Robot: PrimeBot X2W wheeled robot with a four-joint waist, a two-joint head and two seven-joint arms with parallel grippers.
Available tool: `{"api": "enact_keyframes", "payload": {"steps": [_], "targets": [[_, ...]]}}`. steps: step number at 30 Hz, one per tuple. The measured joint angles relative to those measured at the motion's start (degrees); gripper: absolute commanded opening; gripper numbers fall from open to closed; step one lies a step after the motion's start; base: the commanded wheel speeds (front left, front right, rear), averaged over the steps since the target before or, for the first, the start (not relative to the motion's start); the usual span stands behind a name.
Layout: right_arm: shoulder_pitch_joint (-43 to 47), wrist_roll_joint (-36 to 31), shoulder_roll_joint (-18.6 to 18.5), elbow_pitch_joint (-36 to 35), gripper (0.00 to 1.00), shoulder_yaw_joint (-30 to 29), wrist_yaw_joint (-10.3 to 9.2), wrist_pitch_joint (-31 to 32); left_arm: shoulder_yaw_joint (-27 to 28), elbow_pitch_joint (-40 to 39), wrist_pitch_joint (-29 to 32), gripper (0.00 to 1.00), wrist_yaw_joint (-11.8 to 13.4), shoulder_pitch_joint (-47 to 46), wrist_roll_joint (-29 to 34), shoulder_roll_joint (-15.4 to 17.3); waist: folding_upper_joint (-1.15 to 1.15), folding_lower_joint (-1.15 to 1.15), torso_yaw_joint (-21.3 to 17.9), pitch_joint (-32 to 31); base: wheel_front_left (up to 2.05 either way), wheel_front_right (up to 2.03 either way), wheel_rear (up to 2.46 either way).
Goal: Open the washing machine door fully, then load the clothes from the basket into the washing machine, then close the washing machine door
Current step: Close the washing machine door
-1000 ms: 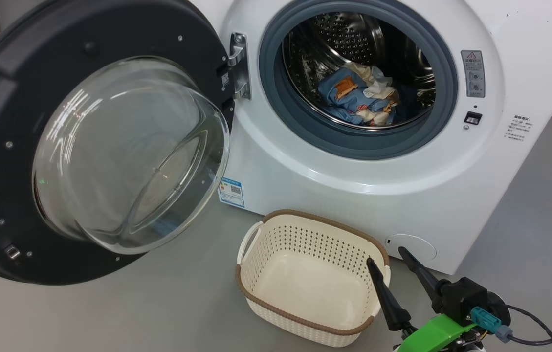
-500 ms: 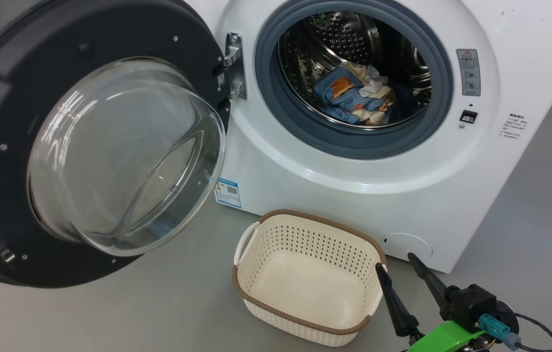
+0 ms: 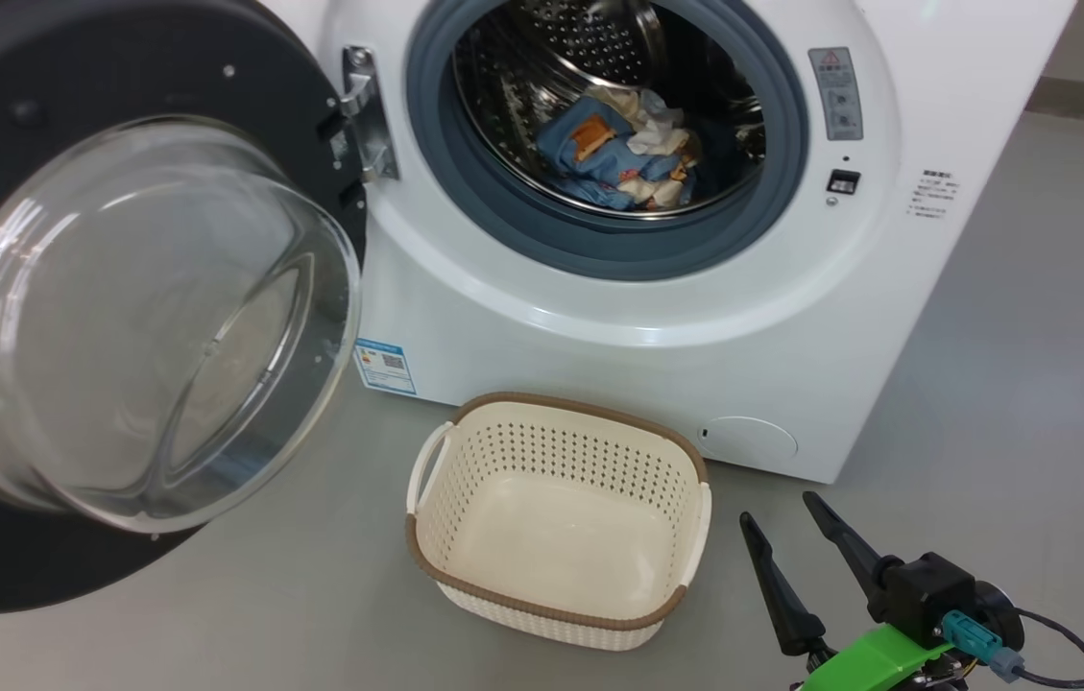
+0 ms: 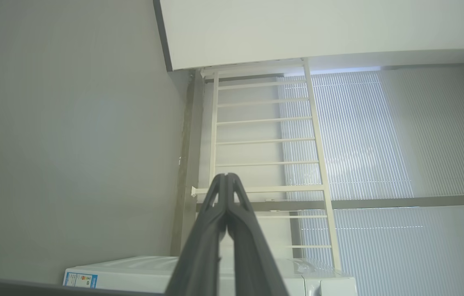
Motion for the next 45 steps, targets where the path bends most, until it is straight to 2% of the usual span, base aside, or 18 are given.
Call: {"api": "enact_keyframes", "payload": {"steps": [9, 14, 23, 31, 45], "targets": [[-1.10, -0.45, -0.94, 0.02, 1.00, 0.02, 0.00, 0.00, -0.92, 7.58, 2.38, 0.00, -3.54, -4.50, -0.56, 1.29, 0.00, 0.00, -1.99, 2.15, 0.00, 0.00, 0.00], [-1.10, -0.74, -0.94, 0.02, 1.00, 0.00, 0.00, 0.01, -1.65, 10.71, 4.87, 0.00, -4.50, -5.94, -0.63, 2.41, 0.00, 0.00, -2.21, 3.08, 0.00, 0.00, 0.00], [-2.24, -1.38, -0.93, 0.24, 1.00, 0.08, 0.00, 0.00, -2.91, 15.21, 9.68, 0.00, -5.78, -6.83, -1.54, 2.45, 0.00, 0.00, -1.81, 3.61, 0.00, 0.00, 0.00], [-2.24, -1.37, -1.01, 0.62, 1.00, 0.41, 0.00, 0.00, -4.27, 15.32, 16.36, 0.00, -6.08, -6.81, -2.03, 2.42, 0.00, 0.00, -1.81, 3.26, 0.00, 0.00, 0.00], [-2.14, -1.29, -1.26, 0.82, 1.00, 1.04, 0.00, 0.00, -6.14, 8.77, 25.99, 0.00, -6.50, -3.63, -3.33, 1.74, 0.00, 0.00, -1.83, 2.14, 0.00, 0.00, 0.00]]}}
